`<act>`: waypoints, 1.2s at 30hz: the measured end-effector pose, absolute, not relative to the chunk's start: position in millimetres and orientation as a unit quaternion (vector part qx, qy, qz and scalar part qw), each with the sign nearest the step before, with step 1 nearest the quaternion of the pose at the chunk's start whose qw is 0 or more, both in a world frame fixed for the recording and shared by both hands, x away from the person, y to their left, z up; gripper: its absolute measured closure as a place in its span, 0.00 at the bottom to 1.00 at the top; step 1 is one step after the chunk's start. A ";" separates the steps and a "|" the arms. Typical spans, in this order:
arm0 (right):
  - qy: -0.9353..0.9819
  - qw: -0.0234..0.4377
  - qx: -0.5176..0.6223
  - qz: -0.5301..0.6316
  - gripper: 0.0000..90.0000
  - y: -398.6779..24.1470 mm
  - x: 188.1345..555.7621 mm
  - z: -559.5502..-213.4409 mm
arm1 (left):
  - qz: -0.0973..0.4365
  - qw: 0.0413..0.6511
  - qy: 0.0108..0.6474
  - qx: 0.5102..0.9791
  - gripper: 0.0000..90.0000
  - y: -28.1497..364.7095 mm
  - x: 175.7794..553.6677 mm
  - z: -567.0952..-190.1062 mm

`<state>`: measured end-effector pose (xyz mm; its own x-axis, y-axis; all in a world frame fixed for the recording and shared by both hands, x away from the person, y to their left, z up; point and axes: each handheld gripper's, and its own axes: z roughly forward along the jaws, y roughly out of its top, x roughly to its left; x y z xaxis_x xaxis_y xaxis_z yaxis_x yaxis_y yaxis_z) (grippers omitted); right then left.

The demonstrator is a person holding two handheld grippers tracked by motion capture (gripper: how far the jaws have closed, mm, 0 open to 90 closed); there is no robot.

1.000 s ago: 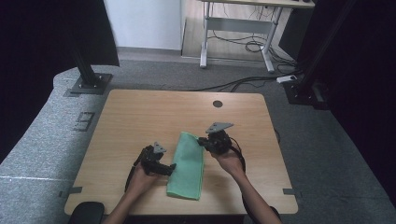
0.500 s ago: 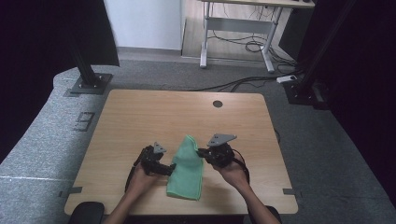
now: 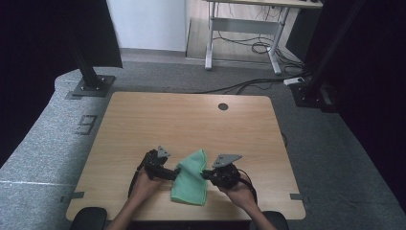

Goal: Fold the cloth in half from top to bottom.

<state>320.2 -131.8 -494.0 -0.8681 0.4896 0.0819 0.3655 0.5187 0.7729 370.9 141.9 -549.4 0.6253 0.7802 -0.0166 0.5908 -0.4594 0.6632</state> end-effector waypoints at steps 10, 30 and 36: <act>0.890 0.048 0.236 0.386 0.92 -121.9 301.8 -525.0 | 0.147 0.323 0.409 0.841 0.00 141.7 370.6 -549.5; 0.892 0.081 0.261 0.360 0.94 -115.8 332.7 -533.4 | 0.157 0.320 0.435 0.827 0.00 144.2 405.2 -549.3; 0.880 0.077 0.282 0.375 0.93 -118.1 340.6 -536.3 | 0.139 0.332 0.408 0.839 0.03 149.6 404.7 -548.1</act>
<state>340.6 -118.1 -536.3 -0.8291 0.5538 0.0769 0.4391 0.5598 0.7027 404.7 149.6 -548.1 0.6285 0.7769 -0.0380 0.5926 -0.4466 0.6703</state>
